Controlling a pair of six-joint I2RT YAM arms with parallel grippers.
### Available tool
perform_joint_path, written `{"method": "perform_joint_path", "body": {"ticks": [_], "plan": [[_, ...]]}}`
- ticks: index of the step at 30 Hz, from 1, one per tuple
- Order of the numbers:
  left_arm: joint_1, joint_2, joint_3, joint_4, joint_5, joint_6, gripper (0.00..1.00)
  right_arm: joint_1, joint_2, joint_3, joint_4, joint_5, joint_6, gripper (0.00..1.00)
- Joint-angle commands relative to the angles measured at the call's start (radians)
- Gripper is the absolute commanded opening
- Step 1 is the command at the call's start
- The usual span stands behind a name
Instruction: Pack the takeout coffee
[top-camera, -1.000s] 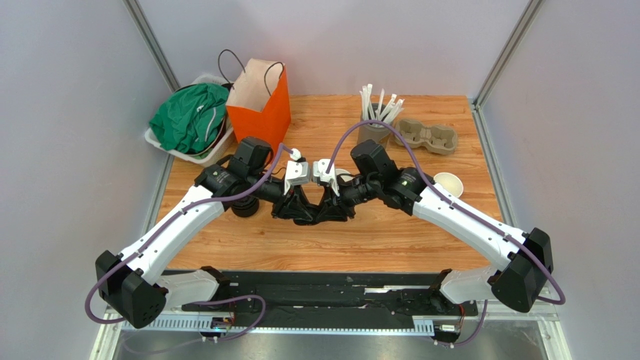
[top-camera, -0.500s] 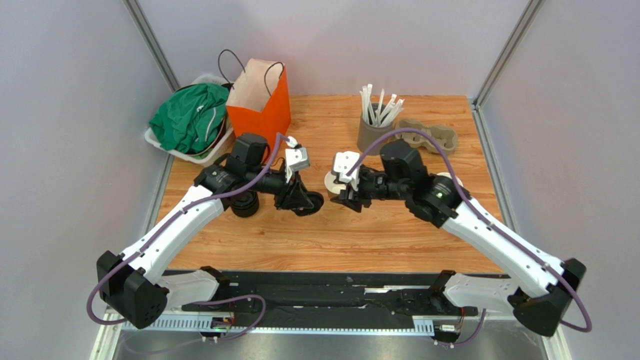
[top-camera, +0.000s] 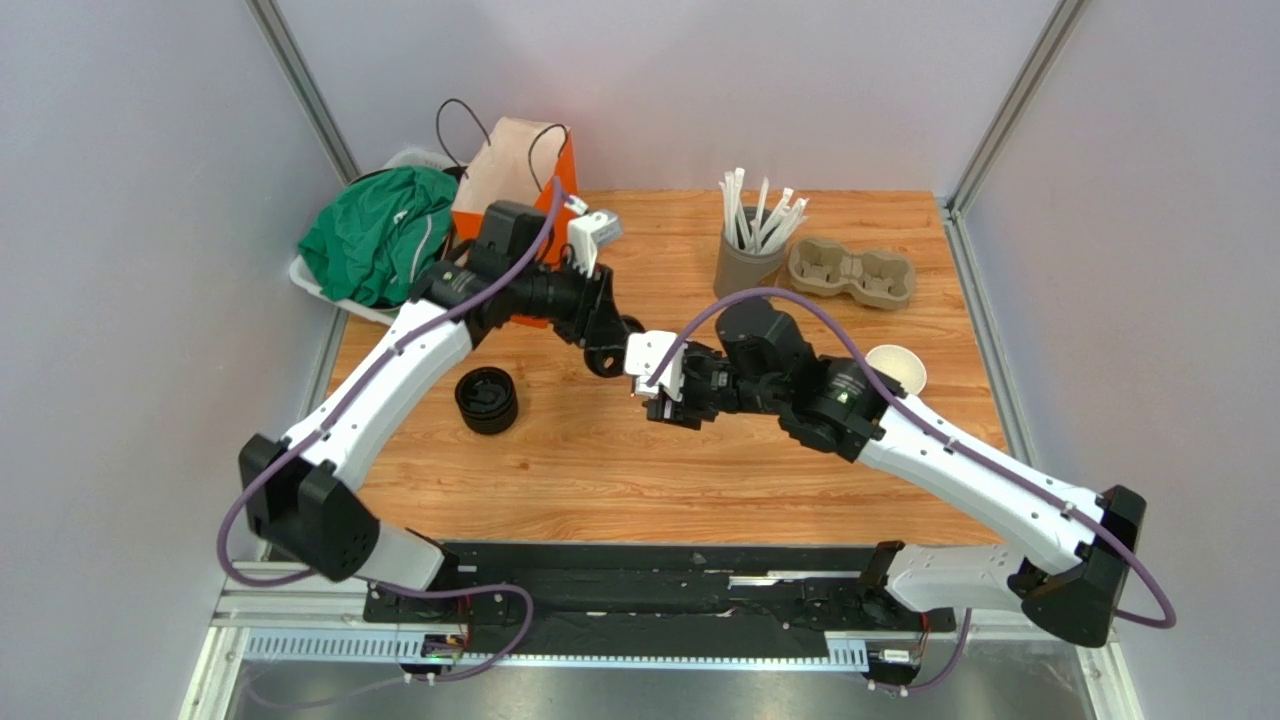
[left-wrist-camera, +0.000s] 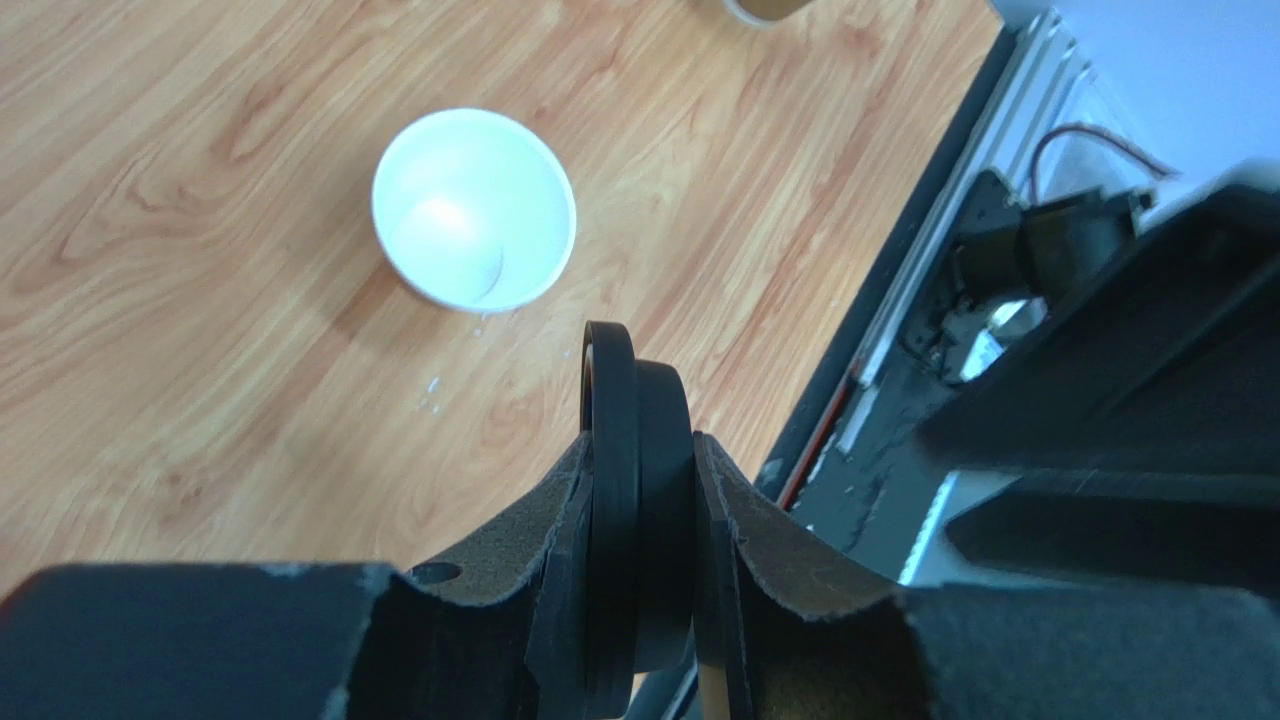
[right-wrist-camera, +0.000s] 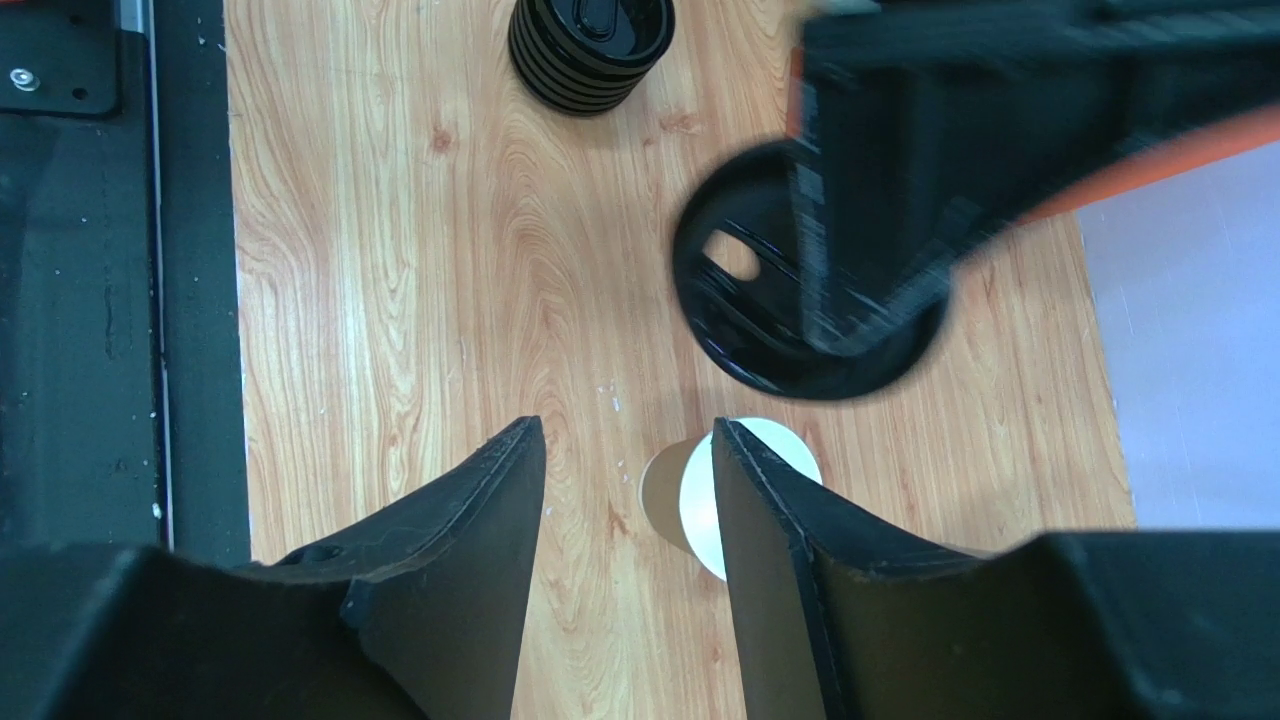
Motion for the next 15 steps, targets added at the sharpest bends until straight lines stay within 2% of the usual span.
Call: {"method": "perform_joint_path", "body": {"ticks": [1,3,8,15], "plan": [[0.001,0.087,0.155,-0.146,0.071,-0.063,0.06,0.042,0.036,0.109,-0.002,0.092,-0.025,0.50],[0.001,0.077,0.139,-0.077,0.053,-0.118,0.00,0.043,0.046,0.130,0.013,0.106,0.010,0.50],[0.001,0.064,0.058,0.060,0.117,-0.239,0.00,0.043,0.082,0.123,0.070,0.112,0.049,0.49],[0.013,0.044,0.026,0.138,0.172,-0.327,0.00,0.051,0.124,0.098,0.099,0.117,0.056,0.49]]}}
